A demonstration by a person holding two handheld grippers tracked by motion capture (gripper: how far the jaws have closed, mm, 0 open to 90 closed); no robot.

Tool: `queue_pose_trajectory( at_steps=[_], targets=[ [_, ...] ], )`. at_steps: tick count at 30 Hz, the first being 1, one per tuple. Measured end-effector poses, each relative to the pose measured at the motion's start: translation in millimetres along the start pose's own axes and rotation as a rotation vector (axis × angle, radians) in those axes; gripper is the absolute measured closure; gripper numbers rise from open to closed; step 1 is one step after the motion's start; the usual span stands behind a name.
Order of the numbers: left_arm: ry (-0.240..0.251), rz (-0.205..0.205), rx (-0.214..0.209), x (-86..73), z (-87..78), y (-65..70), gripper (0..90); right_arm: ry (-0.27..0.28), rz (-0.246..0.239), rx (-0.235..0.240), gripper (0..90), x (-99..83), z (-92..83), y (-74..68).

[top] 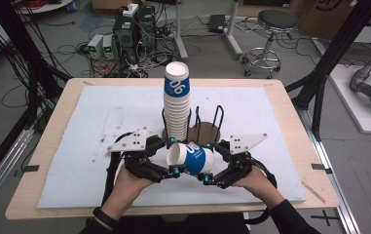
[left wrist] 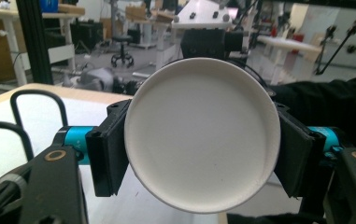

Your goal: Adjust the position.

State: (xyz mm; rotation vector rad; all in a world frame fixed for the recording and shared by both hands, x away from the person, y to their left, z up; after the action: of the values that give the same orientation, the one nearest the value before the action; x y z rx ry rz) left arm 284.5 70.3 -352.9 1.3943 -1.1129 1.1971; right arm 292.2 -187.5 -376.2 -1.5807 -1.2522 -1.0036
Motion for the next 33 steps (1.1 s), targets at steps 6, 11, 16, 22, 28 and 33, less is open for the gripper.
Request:
queue_pose_trajectory(
  at_steps=[6,11,16,22,28,33],
  targets=[
    [-0.063,0.001,-0.005,-2.6,1.6,-1.8,29.5,-0.022,-0.037,-0.005,19.0,0.5,-1.5,-0.1],
    [-0.196,0.009,0.001,-3.1,5.6,-1.6,28.0,-0.061,-0.068,-0.023,19.9,1.6,-4.1,-0.7],
    [-0.288,0.027,0.011,-4.1,8.8,-0.6,27.8,-0.108,-0.118,-0.041,21.3,3.4,-4.6,-2.5],
    [-0.318,0.046,-0.023,-9.7,9.0,-2.8,29.5,-0.130,-0.160,-0.054,20.4,6.3,-5.0,-5.2],
    [-0.226,0.060,-0.023,-8.4,2.0,-5.8,29.4,-0.077,-0.106,-0.042,18.4,9.6,-11.0,-4.3],
    [-0.135,0.051,-0.022,-4.5,-3.0,-6.2,29.4,-0.025,-0.048,-0.038,17.0,10.6,-13.2,-2.7]
  ],
)
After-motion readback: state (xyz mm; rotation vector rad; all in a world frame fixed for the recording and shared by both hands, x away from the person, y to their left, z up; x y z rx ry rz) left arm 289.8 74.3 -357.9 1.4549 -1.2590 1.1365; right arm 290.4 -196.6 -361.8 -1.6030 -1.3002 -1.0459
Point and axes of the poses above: each handheld gripper's, and its own axes: z roughly forward along the jaws, x roughly out of its top, y roughly to its right, the point moved 2 cm from there along z, roughly forward along the jaws, and after that the axes turned 1 degree about x, right-handed, at the moved point
